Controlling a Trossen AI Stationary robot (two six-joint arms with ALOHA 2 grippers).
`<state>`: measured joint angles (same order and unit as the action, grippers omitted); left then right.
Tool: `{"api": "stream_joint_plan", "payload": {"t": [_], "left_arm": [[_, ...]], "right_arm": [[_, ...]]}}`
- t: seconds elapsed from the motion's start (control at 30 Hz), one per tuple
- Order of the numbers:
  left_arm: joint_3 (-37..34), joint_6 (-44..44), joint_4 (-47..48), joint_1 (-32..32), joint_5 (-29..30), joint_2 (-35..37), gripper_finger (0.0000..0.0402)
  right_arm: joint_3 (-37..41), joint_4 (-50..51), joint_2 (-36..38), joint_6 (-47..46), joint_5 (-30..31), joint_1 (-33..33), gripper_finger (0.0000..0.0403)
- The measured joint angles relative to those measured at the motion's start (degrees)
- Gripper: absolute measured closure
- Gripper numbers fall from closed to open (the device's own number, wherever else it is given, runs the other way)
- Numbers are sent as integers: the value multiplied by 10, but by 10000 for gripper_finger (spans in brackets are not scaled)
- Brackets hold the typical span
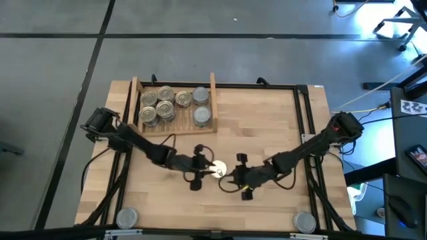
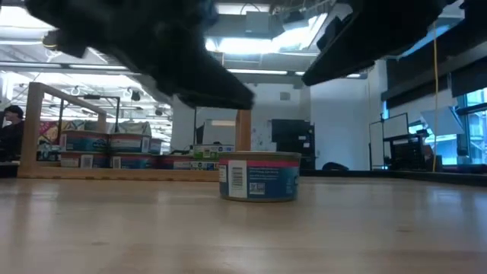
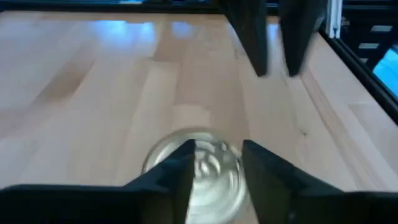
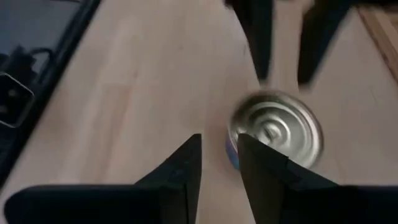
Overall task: Stack canned seafood by type on shelf
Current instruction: Stack the blue tuna can on top of the other blue tuna can on the shelf
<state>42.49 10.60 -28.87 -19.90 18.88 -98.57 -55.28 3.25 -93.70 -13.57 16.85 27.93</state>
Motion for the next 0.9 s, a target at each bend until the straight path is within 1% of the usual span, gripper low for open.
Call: {"api": "stream_joint_plan", "payload": {"t": [0.07, 0.13, 0.2, 0.27, 0.37, 0.47, 0.6, 0.7, 0.8, 0.9], "left_arm": [[23, -14, 0, 16, -33, -23, 303], [30, -23, 4, 30, -63, -41, 340], [32, -31, 6, 40, -74, -55, 374], [32, -37, 8, 47, -75, -64, 394], [32, -52, 3, 58, -77, -80, 391], [32, -67, -14, 69, -103, -101, 387], [34, -57, -41, 85, -139, -132, 398], [31, -43, -79, 98, -161, -157, 397], [19, -11, -148, 117, -194, -182, 399], [5, 29, -207, 136, -227, -199, 399]], "right_arm": [[0, -12, -1, 1, 3, 7, 297], [0, -38, -7, -4, -6, 6, 297], [-1, -41, -12, -15, -9, 5, 296], [-1, -43, -24, -17, 2, 5, 288], [0, -57, -47, -17, 9, 5, 257], [-1, -76, -68, -11, 39, 5, 208], [-1, -76, -87, 47, 99, 6, 132], [-1, -77, -94, 105, 103, 6, 86], [-1, -75, -104, 150, 95, 6, 55], [-1, -68, -110, 188, 94, 6, 42]]}}
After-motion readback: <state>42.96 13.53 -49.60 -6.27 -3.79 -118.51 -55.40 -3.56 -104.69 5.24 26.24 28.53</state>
